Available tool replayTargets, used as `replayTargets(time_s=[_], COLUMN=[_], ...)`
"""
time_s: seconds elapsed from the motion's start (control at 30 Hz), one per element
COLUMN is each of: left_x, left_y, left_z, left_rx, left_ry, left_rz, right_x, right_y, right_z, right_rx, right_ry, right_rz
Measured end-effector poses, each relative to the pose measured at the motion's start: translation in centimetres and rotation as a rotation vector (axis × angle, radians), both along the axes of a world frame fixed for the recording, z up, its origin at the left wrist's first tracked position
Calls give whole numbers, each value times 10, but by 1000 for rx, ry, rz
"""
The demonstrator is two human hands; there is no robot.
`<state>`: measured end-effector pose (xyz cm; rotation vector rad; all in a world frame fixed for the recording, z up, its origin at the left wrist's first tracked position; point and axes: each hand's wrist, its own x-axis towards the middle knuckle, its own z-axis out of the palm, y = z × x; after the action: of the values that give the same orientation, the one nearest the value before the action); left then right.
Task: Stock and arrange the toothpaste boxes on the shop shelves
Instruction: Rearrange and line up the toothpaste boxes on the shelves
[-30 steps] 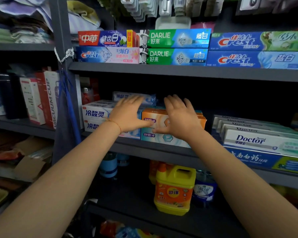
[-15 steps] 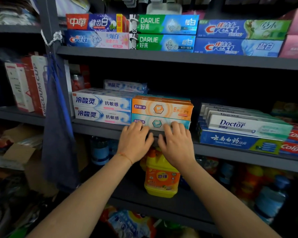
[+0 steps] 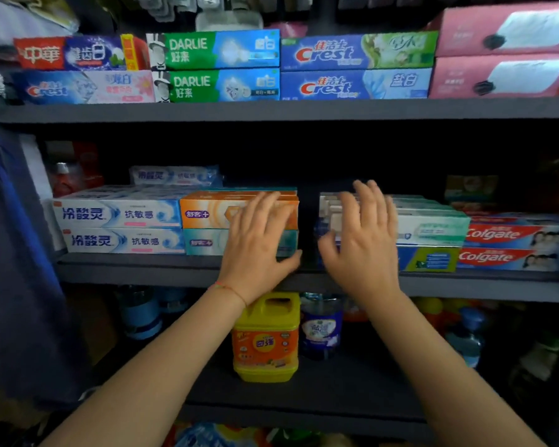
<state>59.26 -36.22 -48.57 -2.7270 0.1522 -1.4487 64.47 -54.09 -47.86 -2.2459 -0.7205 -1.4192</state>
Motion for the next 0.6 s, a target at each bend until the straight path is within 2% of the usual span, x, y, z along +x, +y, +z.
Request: replayTargets(time_s=[0.1, 0.17, 0.23, 0.3, 0.5, 0.6], left_x=[18, 27, 35, 41, 43, 43], left_y=[-18, -29, -39, -48, -55, -53], left_z=[13, 15, 17, 21, 28, 30], left_rx=[72, 113, 145, 145, 119, 119], left_ry=[160, 230, 243, 251, 286, 255], left_rz=[8, 31, 47, 64, 112, 102], right_x=[21, 34, 45, 53, 71, 75], right_y=[-33, -48, -57, -62, -60, -58], right_z=[15, 27, 41, 58, 76, 71], right_rx=[-76, -141, -233, -325, -488, -471], right_ry=[86, 228, 371, 436, 673, 657], right_rz=[-82, -131, -173, -187, -89, -47])
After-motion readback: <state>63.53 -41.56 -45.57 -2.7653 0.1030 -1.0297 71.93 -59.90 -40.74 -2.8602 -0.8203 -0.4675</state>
